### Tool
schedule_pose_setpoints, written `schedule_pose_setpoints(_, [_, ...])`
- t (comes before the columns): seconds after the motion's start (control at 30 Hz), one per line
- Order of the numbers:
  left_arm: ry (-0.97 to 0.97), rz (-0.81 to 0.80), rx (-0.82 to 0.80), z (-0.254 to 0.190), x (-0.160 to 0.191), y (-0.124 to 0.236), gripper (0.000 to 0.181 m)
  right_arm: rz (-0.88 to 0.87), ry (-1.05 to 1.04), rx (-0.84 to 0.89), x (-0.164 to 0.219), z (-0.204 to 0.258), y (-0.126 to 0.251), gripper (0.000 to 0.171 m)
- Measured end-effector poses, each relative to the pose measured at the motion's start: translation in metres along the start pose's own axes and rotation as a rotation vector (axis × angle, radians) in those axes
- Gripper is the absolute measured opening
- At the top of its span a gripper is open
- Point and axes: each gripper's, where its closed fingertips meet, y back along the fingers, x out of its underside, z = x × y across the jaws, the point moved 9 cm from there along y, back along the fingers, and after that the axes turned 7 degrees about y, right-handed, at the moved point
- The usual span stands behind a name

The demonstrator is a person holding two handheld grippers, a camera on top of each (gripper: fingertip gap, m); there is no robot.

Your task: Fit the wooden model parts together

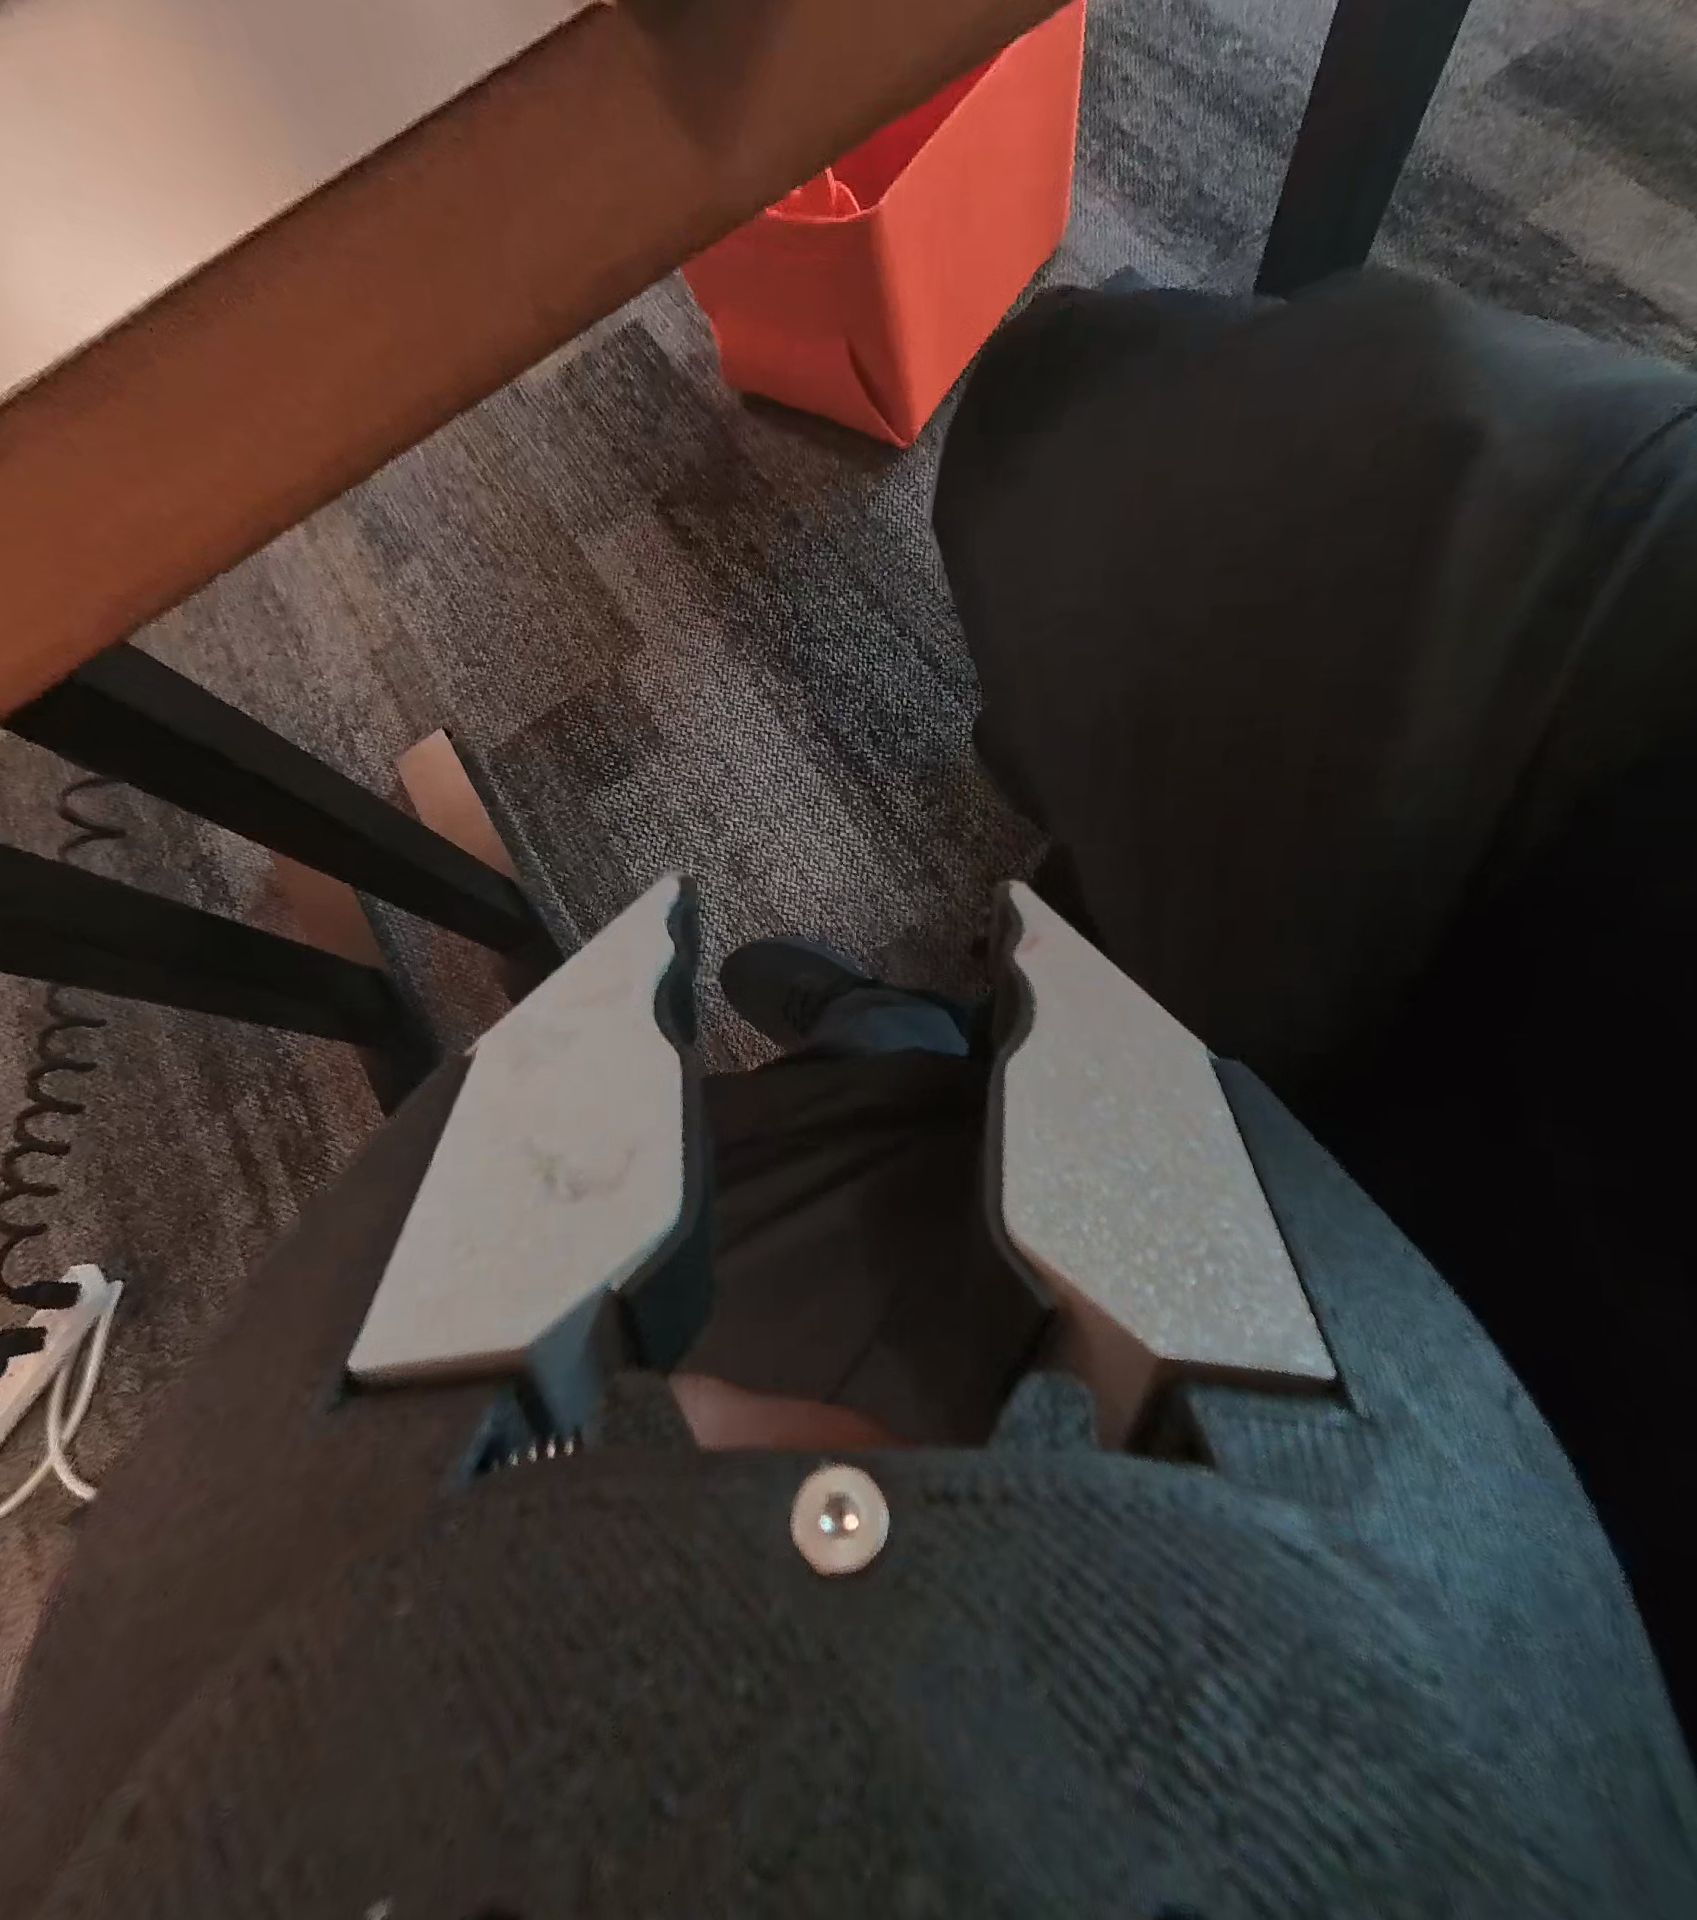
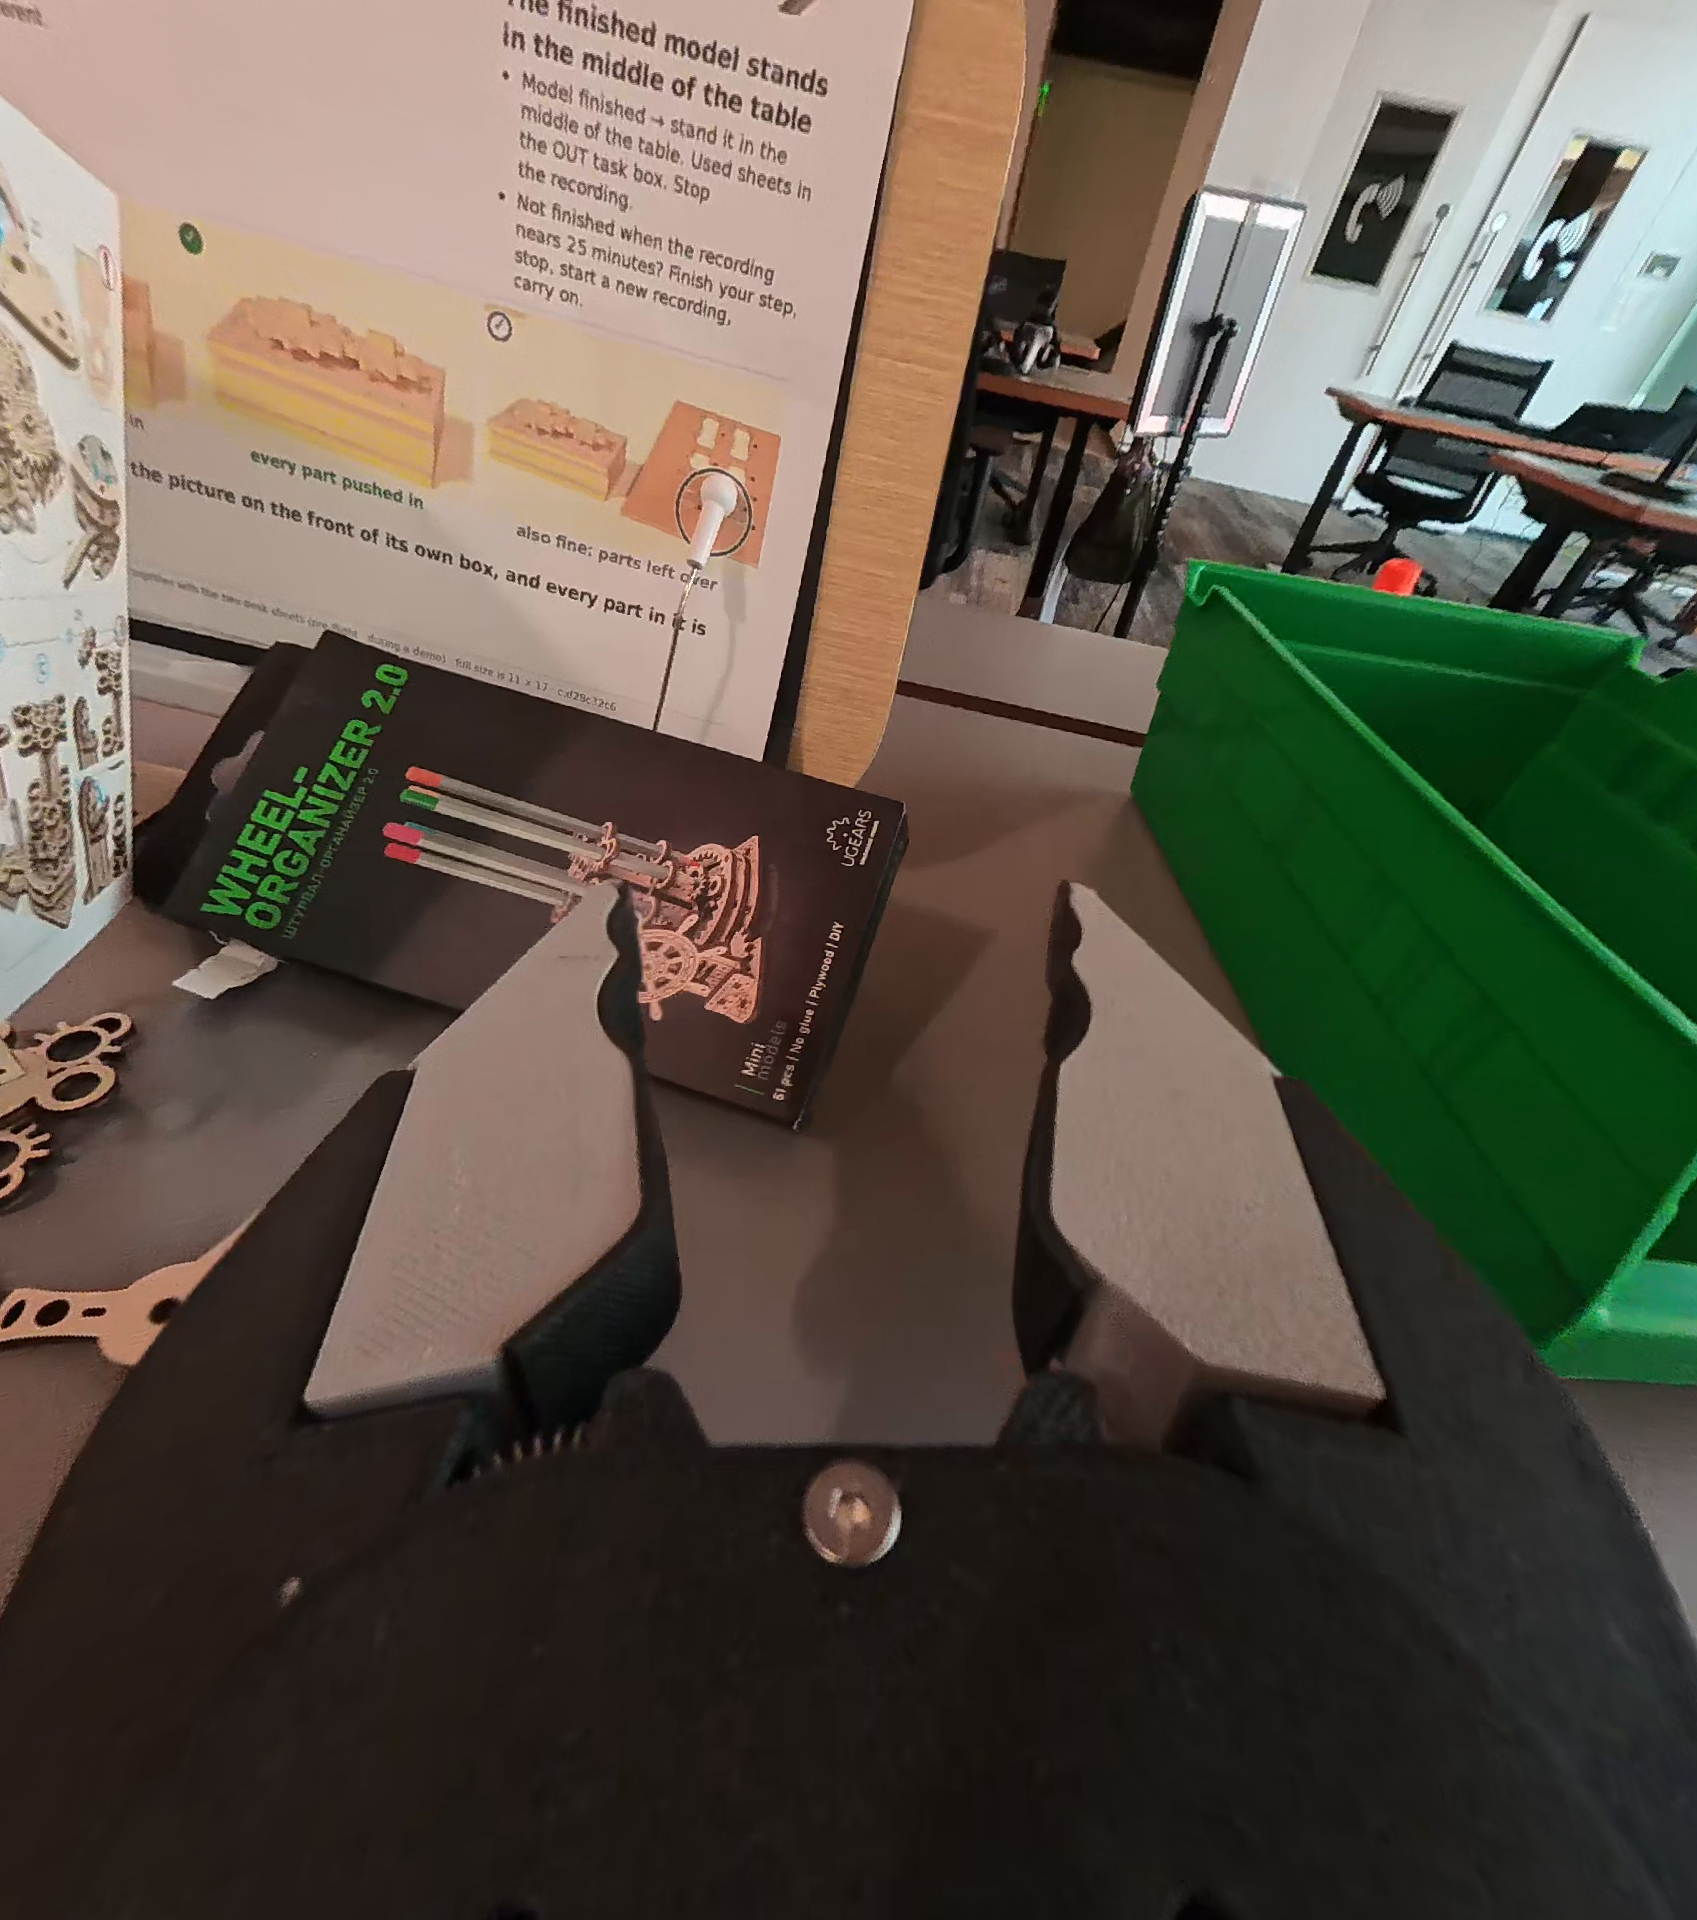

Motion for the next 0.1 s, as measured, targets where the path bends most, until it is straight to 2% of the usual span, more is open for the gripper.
schedule_pose_setpoints(0.03, [-0.01,-0.004,0.006,-0.0007,-0.0025,-0.002,0.054,-0.011,0.012,0.011,-0.0005,0.0003,0.0012,0.074])
schedule_pose_setpoints(0.1, [-0.027,-0.009,0.027,-0.0038,-0.0069,-0.0053,0.054,-0.027,0.037,0.024,-0.0017,0.0019,0.0036,0.066])
